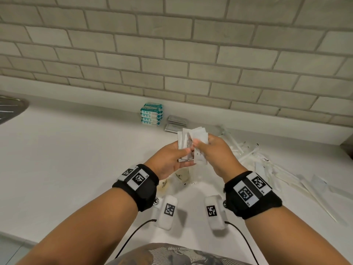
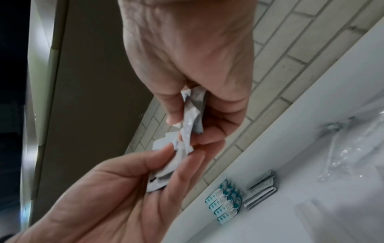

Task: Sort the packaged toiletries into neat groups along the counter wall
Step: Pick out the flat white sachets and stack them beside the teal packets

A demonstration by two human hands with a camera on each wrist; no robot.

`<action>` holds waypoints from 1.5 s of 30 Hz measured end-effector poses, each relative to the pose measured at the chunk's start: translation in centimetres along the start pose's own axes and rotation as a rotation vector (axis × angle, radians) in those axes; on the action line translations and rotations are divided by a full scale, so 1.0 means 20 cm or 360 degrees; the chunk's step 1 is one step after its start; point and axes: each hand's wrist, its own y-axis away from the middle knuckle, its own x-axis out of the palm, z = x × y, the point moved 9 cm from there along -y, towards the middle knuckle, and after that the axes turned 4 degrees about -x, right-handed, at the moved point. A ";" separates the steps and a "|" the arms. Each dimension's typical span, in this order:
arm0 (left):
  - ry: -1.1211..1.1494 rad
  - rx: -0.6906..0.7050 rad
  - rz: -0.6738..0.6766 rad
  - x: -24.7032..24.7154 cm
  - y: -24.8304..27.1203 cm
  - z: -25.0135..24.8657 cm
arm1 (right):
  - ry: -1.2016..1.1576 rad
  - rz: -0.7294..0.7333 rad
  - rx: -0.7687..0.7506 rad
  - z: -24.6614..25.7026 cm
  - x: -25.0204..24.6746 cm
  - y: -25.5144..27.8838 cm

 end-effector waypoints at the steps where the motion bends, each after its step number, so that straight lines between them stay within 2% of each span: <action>1: -0.0011 -0.0009 -0.0013 -0.01 0.00 0.00 | -0.0072 -0.0024 0.0016 -0.01 -0.02 0.00; 8: -0.0341 -0.0068 -0.0076 -0.03 -0.01 0.04 | -0.0128 -0.0015 0.0030 -0.05 0.01 0.02; 12: -0.0691 -0.0050 -0.0261 -0.09 -0.01 0.02 | -0.0215 -0.0103 0.0072 -0.08 -0.06 0.00; 19: -0.0612 -0.0058 -0.0426 -0.16 0.00 -0.02 | -0.0293 -0.0184 0.0179 -0.14 -0.17 -0.03; 23: -0.0443 -0.0074 -0.0553 -0.20 -0.01 -0.03 | -0.0304 -0.0102 0.0273 -0.19 -0.16 0.00; 25: -0.0607 -0.0097 -0.0634 -0.21 -0.01 -0.03 | -0.0358 -0.0055 0.0339 -0.21 -0.13 0.02; 29: -0.0767 0.0044 -0.0565 -0.17 -0.02 -0.03 | -0.0518 0.0033 0.0344 -0.16 -0.05 0.04; 32: -0.0825 0.0060 -0.0438 -0.10 -0.03 0.00 | -0.0393 0.0112 0.0283 -0.11 0.01 0.04; 36: -0.0713 0.0034 -0.0519 -0.11 -0.01 -0.01 | -0.0051 0.0194 0.0171 -0.05 0.04 0.03; 39: -0.0400 0.0009 -0.0392 -0.07 -0.04 -0.01 | 0.0339 0.0461 0.0083 -0.03 0.11 0.06; 42: -0.0070 -0.0096 -0.0239 -0.02 -0.07 0.00 | 0.0314 0.0563 0.0029 -0.03 0.20 0.08; 45: 0.0128 -0.0032 -0.0303 -0.06 -0.07 -0.02 | 0.0329 0.0501 -0.0033 -0.05 0.20 0.03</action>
